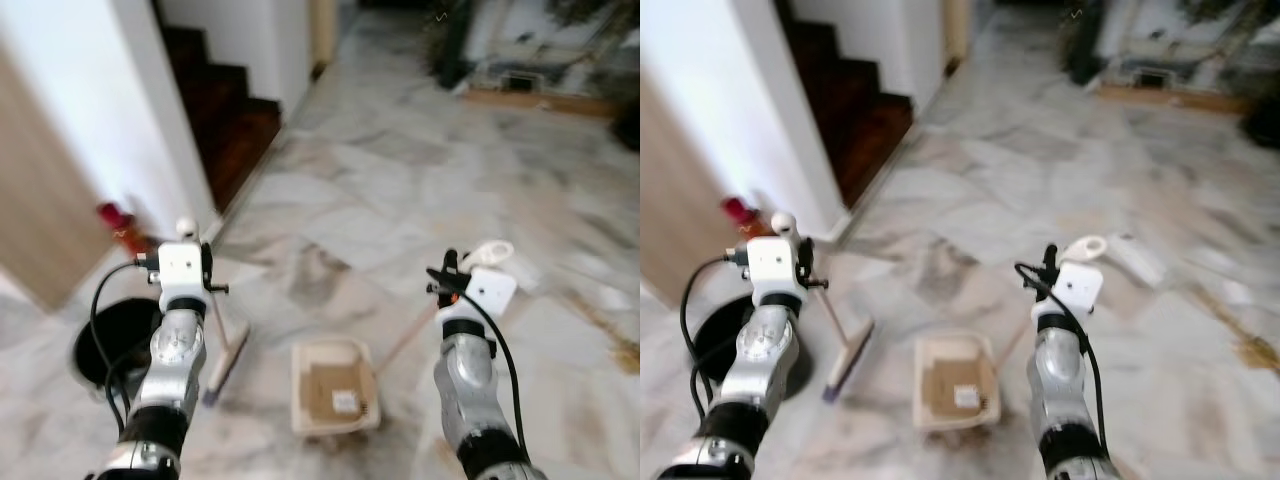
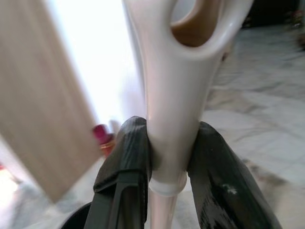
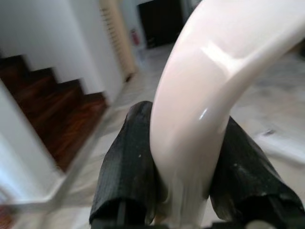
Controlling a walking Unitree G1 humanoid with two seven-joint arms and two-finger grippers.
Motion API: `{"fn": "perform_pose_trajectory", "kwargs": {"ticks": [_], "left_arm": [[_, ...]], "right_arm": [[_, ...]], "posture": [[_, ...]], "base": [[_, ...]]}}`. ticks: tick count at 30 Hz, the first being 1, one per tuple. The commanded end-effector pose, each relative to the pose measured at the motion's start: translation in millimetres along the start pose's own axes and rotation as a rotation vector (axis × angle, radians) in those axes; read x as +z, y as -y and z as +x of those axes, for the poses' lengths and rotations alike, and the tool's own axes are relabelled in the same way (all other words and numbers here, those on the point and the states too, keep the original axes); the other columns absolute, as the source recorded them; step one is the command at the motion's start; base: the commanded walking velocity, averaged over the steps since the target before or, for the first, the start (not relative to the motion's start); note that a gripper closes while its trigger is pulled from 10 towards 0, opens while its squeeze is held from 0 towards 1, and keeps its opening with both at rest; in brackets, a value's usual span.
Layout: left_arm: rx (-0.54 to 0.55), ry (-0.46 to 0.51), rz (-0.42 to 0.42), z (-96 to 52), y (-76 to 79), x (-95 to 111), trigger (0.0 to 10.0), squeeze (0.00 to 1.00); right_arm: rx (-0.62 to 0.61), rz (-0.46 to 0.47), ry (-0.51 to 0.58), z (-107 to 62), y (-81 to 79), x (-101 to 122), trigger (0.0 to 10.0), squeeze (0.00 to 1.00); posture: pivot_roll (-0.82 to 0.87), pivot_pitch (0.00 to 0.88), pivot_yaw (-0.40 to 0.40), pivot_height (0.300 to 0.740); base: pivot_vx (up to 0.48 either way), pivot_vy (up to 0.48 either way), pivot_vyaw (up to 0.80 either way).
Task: Sweep floor
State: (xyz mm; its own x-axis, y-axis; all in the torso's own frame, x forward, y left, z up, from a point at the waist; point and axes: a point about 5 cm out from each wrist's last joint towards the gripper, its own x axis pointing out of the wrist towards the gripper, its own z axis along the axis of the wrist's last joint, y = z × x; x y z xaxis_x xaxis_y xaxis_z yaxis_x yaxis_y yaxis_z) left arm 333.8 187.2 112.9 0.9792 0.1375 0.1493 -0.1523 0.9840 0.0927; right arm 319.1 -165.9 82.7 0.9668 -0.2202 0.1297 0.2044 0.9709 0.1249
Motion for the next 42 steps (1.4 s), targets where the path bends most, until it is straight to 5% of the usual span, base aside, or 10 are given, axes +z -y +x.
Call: {"fn": "perform_pose_trajectory", "kwargs": {"ticks": [1, 16, 42], "left_arm": [[-0.002, 0.036, 0.004, 4.2, -0.6, 9.2, 10.0, 0.0], [-0.032, 0.032, -0.003, 5.9, -2.2, 10.8, 10.0, 0.0], [-0.195, 0.01, -0.041, -3.6, 12.6, 5.4, 10.0, 0.0]], "right_arm": [[0.001, 0.017, 0.055, 5.1, -2.6, 10.6, 10.0, 0.0], [-0.003, 0.033, 0.047, 4.7, -4.4, 8.7, 10.0, 0.0], [-0.015, 0.033, 0.046, 3.2, -0.4, 6.8, 10.0, 0.0]], "posture": [[-0.02, 0.0, 0.054, 0.74], [0.0, 0.0, 0.065, 0.74], [0.0, 0.0, 0.067, 0.74]], "base": [[0.0, 0.368, 0.0], [0.0, 0.345, 0.0], [-0.019, 0.0, 0.0]]}}
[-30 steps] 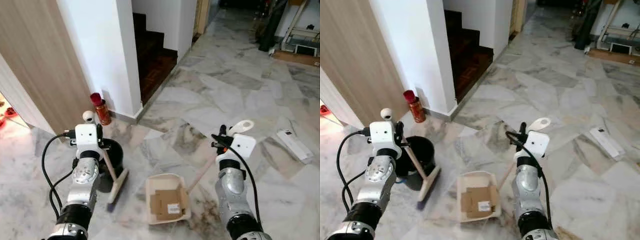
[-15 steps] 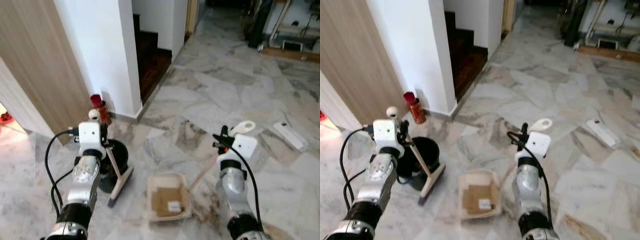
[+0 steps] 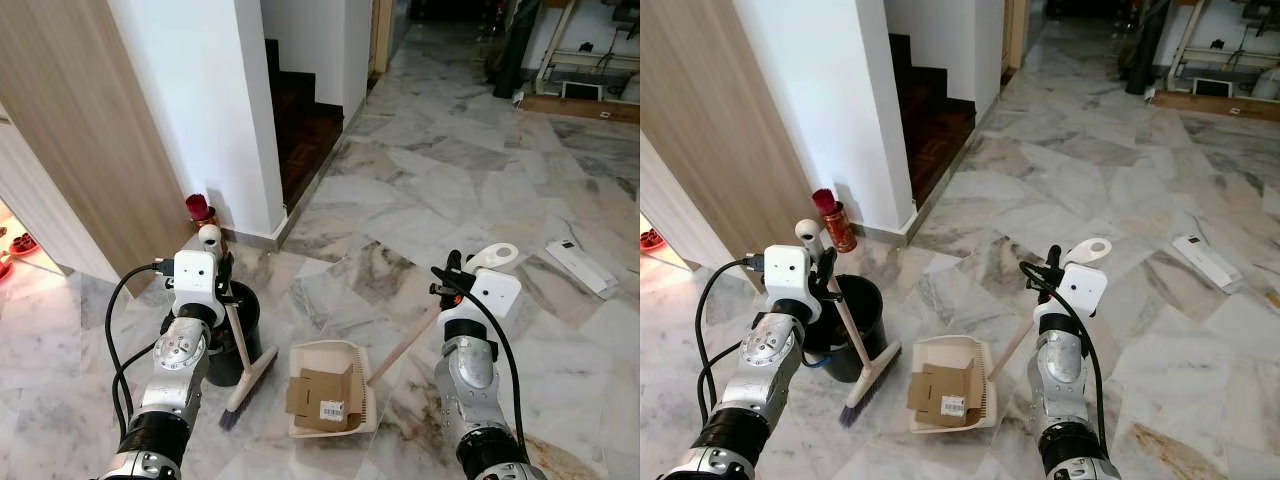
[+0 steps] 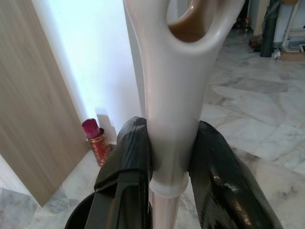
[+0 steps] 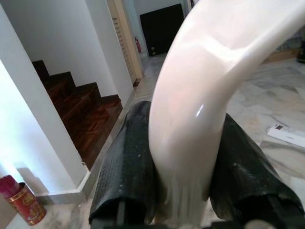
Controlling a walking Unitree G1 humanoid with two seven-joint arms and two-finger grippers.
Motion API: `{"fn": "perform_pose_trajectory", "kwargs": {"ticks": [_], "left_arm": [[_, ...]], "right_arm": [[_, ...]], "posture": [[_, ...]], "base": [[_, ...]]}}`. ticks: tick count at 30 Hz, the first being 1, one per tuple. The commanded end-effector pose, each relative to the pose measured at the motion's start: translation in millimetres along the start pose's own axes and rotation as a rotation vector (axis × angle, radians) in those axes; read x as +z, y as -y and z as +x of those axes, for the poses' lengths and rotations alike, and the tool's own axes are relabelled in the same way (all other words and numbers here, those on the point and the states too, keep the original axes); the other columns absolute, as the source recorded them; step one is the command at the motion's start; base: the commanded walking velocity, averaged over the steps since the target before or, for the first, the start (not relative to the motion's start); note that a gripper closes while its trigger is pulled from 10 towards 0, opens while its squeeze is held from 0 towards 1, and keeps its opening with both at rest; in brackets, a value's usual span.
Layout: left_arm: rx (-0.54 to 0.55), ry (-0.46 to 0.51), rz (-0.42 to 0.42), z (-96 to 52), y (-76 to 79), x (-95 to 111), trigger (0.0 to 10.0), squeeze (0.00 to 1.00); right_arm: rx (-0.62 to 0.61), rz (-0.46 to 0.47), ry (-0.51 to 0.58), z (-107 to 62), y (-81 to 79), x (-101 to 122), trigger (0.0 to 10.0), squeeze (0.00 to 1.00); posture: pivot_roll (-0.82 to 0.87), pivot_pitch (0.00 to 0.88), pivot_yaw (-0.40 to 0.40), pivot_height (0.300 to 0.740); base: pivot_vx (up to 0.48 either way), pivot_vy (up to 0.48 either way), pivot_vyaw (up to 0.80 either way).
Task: Sweep floor
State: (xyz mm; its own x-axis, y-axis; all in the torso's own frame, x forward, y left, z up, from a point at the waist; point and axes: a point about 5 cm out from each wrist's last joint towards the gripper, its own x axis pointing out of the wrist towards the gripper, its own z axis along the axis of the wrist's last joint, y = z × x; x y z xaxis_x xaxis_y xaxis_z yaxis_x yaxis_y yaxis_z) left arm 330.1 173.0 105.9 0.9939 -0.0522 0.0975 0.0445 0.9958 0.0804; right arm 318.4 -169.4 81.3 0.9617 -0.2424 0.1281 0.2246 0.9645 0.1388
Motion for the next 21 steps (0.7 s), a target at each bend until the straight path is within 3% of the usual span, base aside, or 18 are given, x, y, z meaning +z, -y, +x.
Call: {"fn": "perform_pose_trajectory", "kwargs": {"ticks": [1, 14, 21], "left_arm": [[-0.002, 0.045, -0.001, 2.3, -1.5, 10.3, 10.0, 0.0], [-0.008, 0.047, -0.003, 2.9, -1.8, 11.4, 10.0, 0.0], [0.007, 0.035, 0.013, 1.7, -5.5, 9.9, 10.0, 0.0]], "right_arm": [[0.01, 0.022, 0.044, 3.5, -4.5, 7.9, 10.0, 0.0], [0.013, 0.016, 0.044, 5.7, -4.4, 9.3, 10.0, 0.0], [0.006, 0.013, 0.039, 3.9, -1.8, 7.5, 10.0, 0.0]], "posture": [[0.0, 0.0, 0.066, 0.74], [0.0, 0.0, 0.062, 0.74], [0.0, 0.0, 0.062, 0.74]], "base": [[-0.255, 0.0, 0.0], [-0.258, 0.0, 0.0], [0.0, 0.0, 0.0]]}}
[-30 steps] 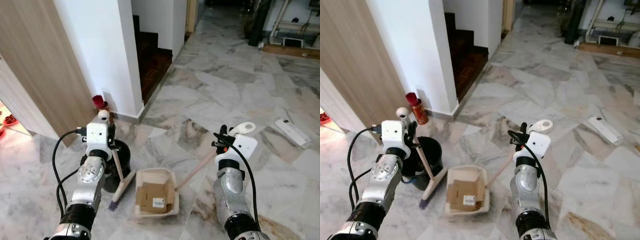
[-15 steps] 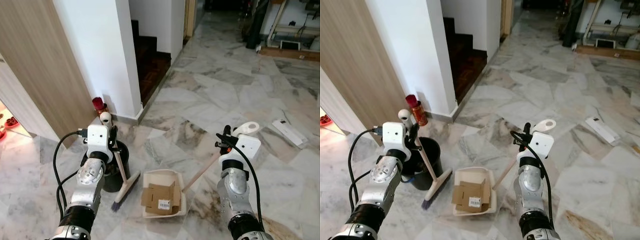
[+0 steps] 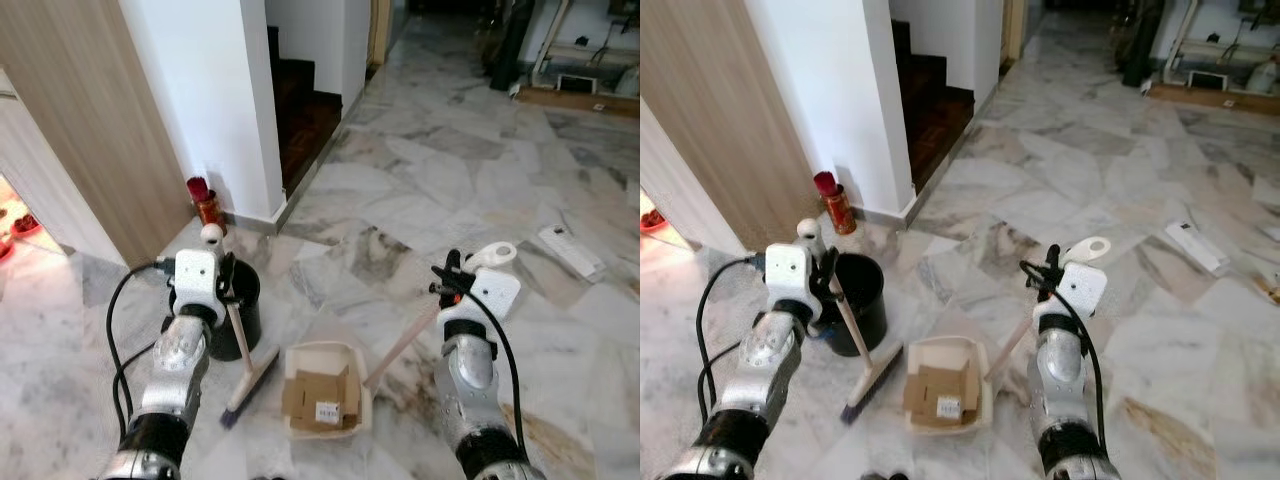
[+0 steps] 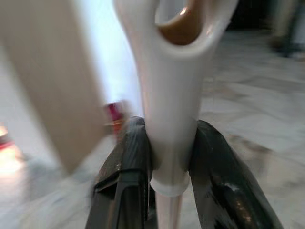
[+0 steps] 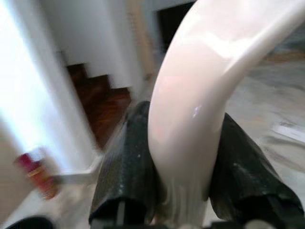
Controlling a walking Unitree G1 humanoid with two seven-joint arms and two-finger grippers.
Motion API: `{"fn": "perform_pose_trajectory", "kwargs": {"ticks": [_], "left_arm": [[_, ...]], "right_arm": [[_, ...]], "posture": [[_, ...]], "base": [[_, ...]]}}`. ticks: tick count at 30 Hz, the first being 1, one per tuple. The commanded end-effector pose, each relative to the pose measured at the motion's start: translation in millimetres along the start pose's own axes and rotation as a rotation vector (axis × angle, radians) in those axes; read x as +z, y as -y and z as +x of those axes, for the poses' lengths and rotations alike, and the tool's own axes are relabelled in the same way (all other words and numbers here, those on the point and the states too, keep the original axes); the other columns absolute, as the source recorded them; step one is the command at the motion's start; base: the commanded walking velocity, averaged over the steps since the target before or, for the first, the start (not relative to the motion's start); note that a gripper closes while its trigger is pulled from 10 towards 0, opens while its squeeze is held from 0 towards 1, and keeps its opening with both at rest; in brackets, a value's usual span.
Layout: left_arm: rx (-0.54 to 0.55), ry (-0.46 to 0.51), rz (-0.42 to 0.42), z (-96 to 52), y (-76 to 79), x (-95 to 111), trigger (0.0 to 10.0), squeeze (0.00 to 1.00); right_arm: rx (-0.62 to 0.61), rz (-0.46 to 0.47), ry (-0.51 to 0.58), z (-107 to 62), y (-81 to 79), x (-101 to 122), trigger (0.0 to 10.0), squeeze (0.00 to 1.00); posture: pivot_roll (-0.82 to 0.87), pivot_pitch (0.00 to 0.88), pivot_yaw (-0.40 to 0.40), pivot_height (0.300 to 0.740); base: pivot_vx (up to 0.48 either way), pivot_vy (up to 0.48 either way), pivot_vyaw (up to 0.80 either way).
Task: Sweep floor
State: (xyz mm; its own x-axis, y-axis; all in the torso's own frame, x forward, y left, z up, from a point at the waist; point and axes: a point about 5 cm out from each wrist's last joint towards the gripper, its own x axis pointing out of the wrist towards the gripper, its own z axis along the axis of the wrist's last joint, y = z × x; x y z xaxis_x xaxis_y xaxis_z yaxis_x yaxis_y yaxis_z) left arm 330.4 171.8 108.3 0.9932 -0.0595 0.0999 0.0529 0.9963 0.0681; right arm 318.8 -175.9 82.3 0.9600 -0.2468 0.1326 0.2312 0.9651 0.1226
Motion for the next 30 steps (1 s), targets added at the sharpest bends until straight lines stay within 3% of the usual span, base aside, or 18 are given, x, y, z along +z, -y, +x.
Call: {"fn": "perform_pose_trajectory", "kwargs": {"ticks": [1, 7, 30], "left_arm": [[0.014, 0.031, 0.026, 1.1, -6.5, 7.5, 10.0, 0.0], [0.014, 0.023, 0.035, 1.8, -7.7, 7.8, 10.0, 0.0], [0.011, 0.021, 0.038, 1.6, -5.9, 8.6, 10.0, 0.0]], "right_arm": [[0.009, 0.031, 0.034, 1.8, -7.6, 6.0, 10.0, 0.0], [0.006, 0.034, 0.032, 1.9, -8.3, 6.0, 10.0, 0.0], [-0.002, 0.04, 0.023, 1.3, -6.5, 4.4, 10.0, 0.0]], "posture": [[0.0, 0.0, 0.062, 0.74], [0.0, 0.0, 0.065, 0.74], [0.01, 0.0, 0.063, 0.74]], "base": [[0.0, 0.0, 0.0], [0.0, 0.0, 0.0], [0.0, 0.417, 0.0]]}}
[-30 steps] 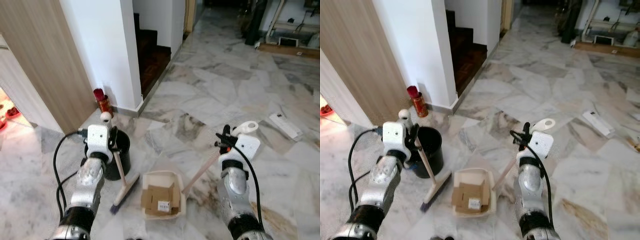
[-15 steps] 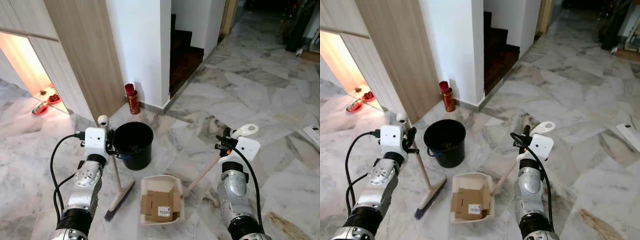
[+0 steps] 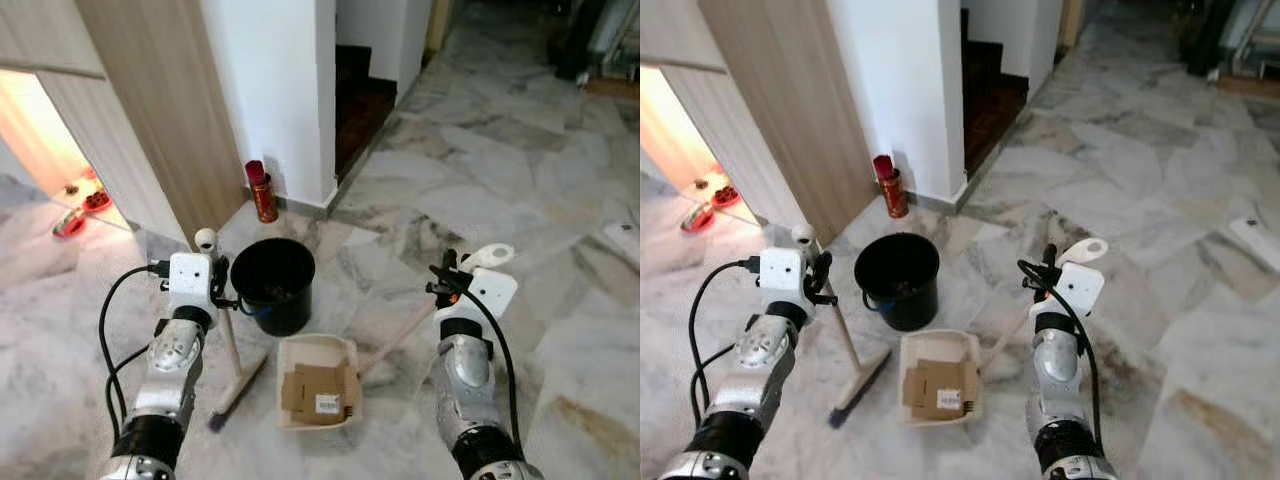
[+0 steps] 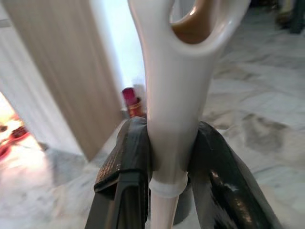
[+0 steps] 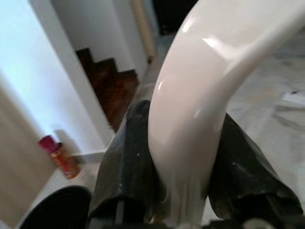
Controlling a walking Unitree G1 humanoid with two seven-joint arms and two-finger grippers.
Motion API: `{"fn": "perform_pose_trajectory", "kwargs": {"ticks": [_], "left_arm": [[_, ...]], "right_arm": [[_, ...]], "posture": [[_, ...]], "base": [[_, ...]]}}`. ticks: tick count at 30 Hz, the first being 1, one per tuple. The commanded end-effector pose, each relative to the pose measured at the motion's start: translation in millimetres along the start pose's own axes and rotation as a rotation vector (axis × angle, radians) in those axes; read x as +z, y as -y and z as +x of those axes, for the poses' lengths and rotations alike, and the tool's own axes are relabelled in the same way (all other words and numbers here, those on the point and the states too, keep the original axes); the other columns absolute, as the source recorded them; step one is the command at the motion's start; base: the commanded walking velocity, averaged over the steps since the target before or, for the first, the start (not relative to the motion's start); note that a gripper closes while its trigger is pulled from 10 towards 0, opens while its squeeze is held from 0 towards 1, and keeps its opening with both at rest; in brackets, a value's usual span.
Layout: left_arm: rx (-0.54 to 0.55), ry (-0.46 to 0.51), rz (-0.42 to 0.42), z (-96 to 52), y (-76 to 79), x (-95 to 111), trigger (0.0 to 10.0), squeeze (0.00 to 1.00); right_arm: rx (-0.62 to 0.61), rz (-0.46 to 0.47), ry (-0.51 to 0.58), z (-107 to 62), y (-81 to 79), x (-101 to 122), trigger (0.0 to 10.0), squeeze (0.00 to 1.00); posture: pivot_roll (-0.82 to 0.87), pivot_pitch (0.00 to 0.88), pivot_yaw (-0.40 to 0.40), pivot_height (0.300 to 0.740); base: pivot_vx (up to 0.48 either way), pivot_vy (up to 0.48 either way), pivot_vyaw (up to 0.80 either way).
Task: Sweep floor
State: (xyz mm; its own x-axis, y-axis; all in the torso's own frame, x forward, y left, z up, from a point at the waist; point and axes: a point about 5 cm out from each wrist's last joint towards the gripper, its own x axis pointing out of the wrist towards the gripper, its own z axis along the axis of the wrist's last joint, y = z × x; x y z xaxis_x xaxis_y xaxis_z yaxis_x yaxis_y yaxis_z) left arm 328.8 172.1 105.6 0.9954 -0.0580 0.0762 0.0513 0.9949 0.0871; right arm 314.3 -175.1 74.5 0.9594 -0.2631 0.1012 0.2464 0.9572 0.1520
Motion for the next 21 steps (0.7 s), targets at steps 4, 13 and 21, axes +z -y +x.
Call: {"fn": "perform_pose_trajectory", "kwargs": {"ticks": [4, 13, 21], "left_arm": [[0.013, 0.043, 0.018, 3.0, -5.6, 10.8, 10.0, 0.0], [0.016, 0.043, 0.016, 3.7, -5.2, 10.9, 10.0, 0.0], [0.024, 0.047, 0.023, 4.2, -6.4, 11.6, 10.0, 0.0]], "right_arm": [[0.021, 0.014, 0.052, 6.6, -8.0, 11.5, 10.0, 0.0], [0.022, 0.015, 0.054, 7.9, -7.9, 12.6, 10.0, 0.0], [0.024, 0.013, 0.058, 8.8, -8.2, 13.6, 10.0, 0.0]], "posture": [[0.01, 0.0, 0.062, 0.74], [0.01, 0.0, 0.059, 0.74], [0.01, 0.0, 0.056, 0.74]], "base": [[0.0, 0.393, 0.0], [0.0, 0.386, 0.0], [0.0, 0.307, 0.0]]}}
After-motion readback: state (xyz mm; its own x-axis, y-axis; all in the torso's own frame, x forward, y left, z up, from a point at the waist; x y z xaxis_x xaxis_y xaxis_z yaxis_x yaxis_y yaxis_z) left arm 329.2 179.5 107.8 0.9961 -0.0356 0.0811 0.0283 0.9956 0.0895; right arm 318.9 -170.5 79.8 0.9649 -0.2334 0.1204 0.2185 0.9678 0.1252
